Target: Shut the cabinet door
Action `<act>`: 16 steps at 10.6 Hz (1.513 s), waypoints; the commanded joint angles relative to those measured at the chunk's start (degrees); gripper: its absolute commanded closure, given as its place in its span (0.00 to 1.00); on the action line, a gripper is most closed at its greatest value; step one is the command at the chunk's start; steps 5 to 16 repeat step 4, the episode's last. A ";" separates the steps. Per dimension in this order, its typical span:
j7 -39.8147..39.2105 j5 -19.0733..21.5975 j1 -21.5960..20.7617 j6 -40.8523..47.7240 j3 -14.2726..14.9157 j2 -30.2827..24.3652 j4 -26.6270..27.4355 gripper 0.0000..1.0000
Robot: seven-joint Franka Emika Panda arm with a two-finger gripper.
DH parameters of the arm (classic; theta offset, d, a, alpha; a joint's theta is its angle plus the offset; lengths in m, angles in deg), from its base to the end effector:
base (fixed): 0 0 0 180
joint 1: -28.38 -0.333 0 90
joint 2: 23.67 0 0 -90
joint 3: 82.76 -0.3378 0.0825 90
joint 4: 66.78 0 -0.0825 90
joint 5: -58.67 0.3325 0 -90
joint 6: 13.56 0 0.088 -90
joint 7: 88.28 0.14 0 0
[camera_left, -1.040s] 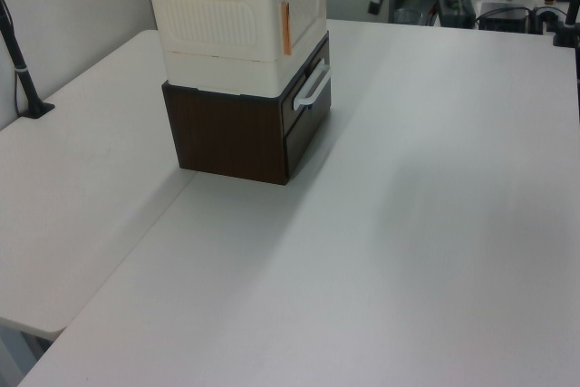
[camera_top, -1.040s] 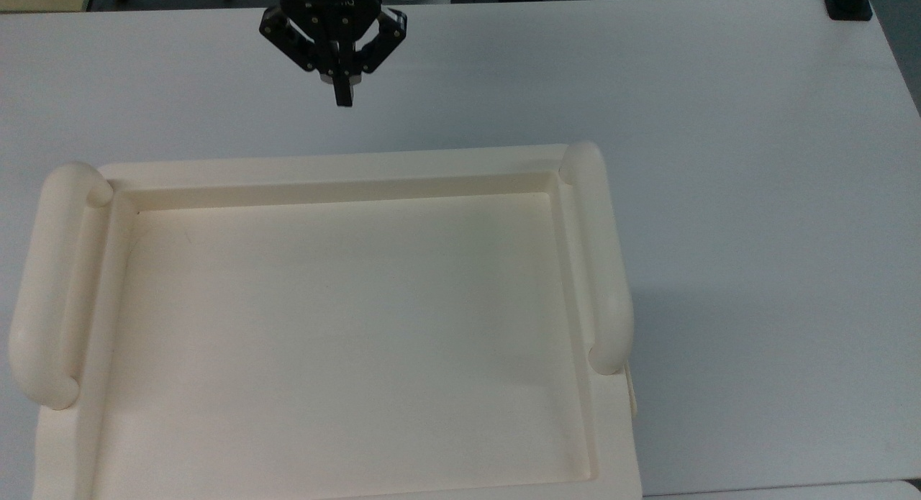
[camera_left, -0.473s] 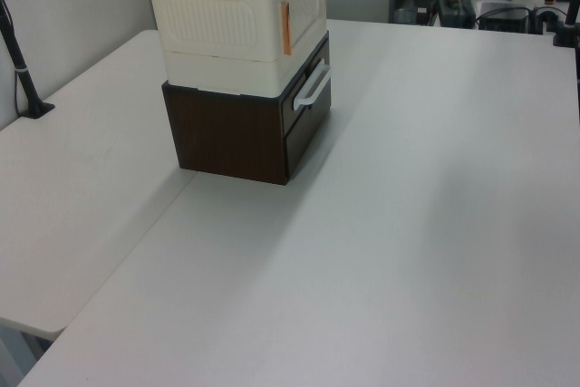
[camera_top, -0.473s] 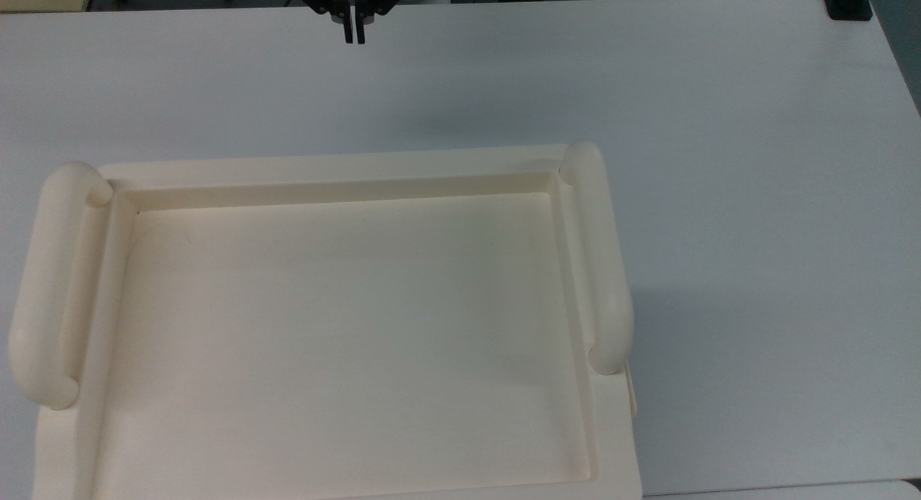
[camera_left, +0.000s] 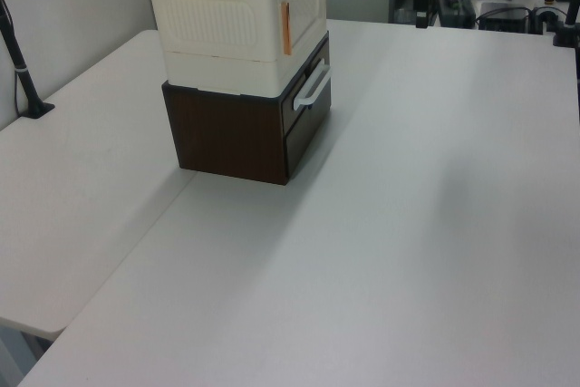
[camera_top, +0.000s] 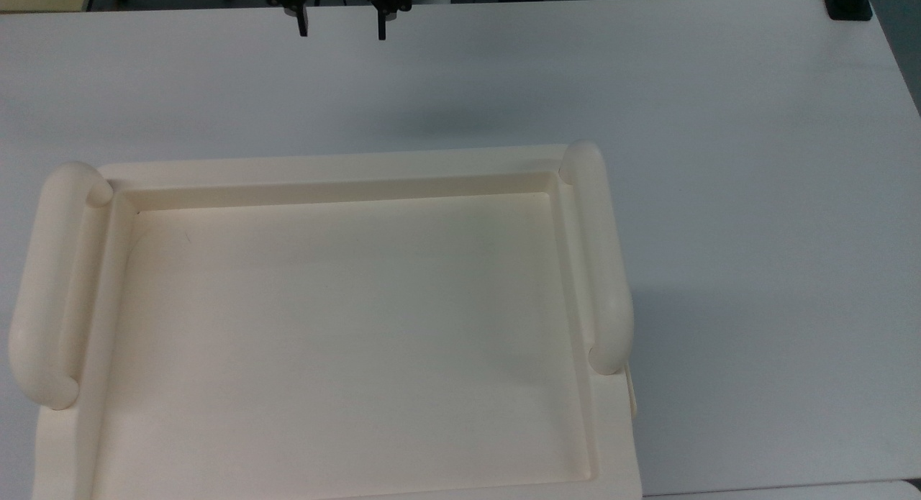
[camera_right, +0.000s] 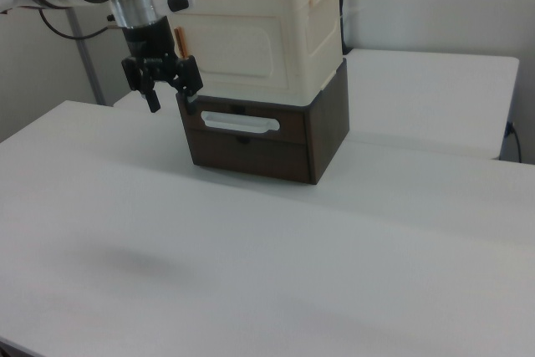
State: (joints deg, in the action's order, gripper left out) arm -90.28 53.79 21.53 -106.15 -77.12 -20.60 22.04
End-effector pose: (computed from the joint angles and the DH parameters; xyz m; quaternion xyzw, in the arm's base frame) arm 0.5253 0.0010 0.5992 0.9985 0.0297 0.0059 0.0452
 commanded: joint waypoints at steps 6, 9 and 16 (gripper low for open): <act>0.33 -0.21 -0.09 0.40 0.60 -1.75 1.27 0.00; 0.33 -0.21 -0.09 0.40 0.60 -1.75 1.27 0.00; 0.33 -0.21 -0.09 0.40 0.60 -1.75 1.27 0.00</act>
